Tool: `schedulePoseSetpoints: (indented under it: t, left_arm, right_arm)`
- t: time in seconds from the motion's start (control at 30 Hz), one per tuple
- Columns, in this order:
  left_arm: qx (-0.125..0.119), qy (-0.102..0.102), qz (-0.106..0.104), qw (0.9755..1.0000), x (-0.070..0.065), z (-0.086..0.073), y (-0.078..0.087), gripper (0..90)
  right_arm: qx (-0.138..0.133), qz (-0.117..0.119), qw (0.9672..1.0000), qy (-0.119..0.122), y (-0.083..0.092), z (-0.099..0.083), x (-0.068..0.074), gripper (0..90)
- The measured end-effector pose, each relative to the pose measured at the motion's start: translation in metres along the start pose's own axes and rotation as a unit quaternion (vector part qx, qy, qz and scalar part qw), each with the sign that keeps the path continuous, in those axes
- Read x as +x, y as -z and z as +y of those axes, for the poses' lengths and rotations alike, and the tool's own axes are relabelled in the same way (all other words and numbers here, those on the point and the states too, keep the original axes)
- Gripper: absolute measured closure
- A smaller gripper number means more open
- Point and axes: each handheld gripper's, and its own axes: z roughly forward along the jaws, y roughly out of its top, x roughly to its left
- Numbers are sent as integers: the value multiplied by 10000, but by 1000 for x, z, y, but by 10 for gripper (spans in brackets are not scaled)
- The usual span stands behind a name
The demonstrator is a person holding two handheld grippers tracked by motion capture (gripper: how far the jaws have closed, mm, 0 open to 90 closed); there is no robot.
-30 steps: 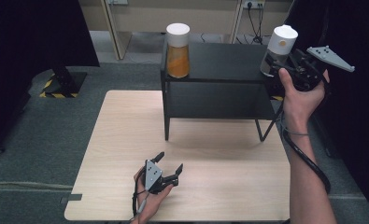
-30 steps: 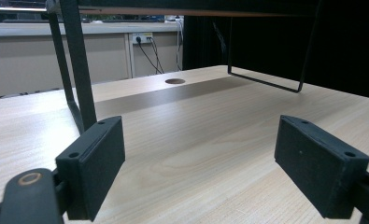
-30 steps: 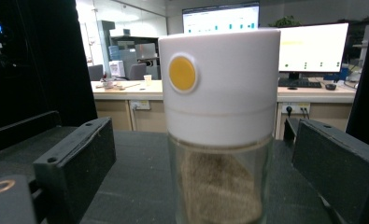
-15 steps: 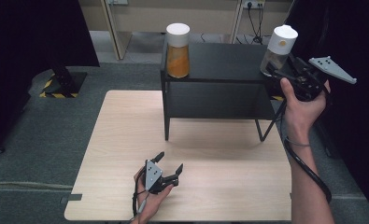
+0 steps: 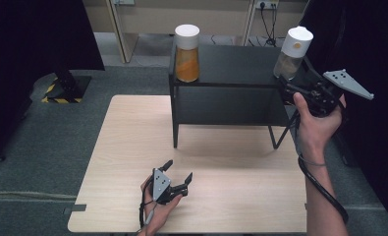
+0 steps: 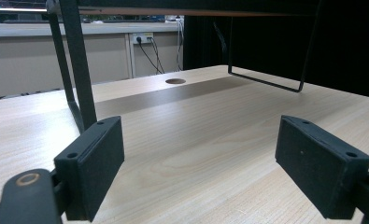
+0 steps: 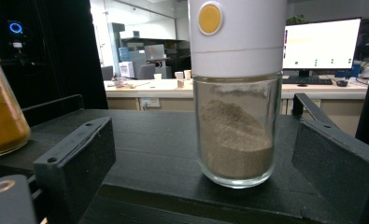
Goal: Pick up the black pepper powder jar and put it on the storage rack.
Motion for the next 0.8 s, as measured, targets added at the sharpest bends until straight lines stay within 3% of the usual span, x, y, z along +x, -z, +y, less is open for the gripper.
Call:
schedulePoseSetpoints:
  t: [0.37, 0.8]
  left_arm:
    - [-2, -1, 3, 10000, 0, 0, 0, 150]
    - [1, -5, 8, 10000, 0, 0, 0, 150]
  right_arm:
    - [-31, 117, 9998, -148, 13, -10, 0, 64]
    - [46, 192, 9997, -125, 23, -24, 0, 64]
